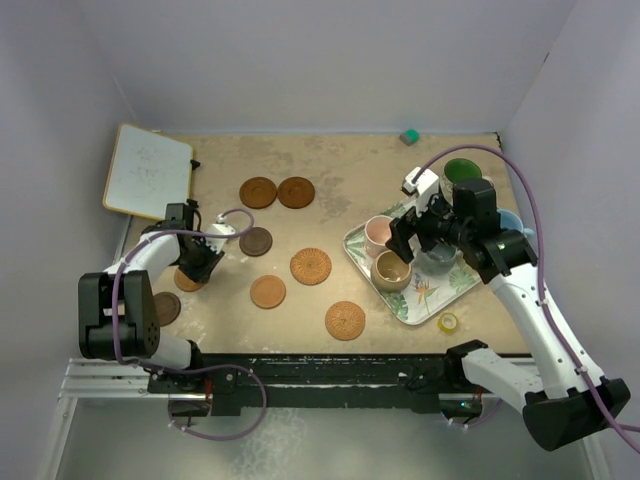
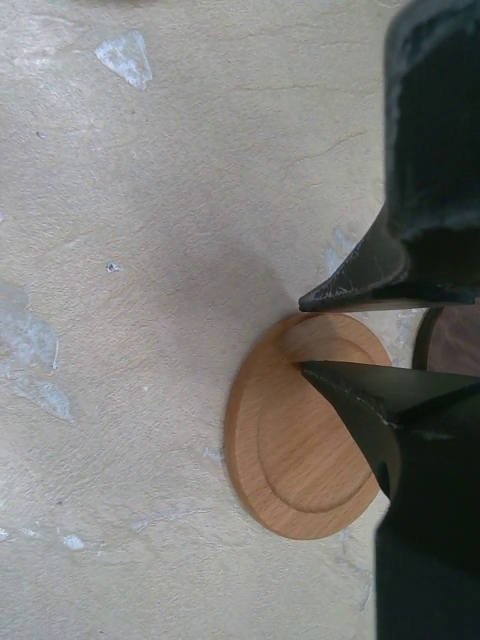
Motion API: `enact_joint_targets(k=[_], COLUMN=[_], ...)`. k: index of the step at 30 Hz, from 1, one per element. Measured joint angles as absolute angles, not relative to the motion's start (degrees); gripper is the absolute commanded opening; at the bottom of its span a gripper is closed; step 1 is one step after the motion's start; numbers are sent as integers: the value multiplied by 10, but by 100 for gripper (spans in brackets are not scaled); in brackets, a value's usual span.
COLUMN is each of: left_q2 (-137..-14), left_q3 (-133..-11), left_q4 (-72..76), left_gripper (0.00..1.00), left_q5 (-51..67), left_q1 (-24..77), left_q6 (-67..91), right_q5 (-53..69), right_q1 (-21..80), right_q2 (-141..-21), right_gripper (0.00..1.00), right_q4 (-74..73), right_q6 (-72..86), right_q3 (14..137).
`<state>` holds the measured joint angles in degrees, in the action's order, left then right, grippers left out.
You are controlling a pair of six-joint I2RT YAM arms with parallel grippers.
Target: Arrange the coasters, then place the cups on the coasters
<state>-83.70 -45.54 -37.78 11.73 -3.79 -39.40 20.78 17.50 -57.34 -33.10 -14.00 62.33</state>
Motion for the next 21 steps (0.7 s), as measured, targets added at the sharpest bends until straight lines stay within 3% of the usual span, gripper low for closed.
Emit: enact_joint_targets(k=[9, 21], left_q2=[-837, -835], left_q3=[-455, -451], left_q4=[-381, -387], left_gripper=[17, 15], left_q5=[120, 86], left_q1=[-31, 88], left_q6=[-404, -412], right_q5=[208, 207], right_q1=[175, 175], right_q2=[-573, -573], right_gripper=[100, 100], right_q4=[-331, -331], right_q6=[-140, -142], right_q3=[623, 621])
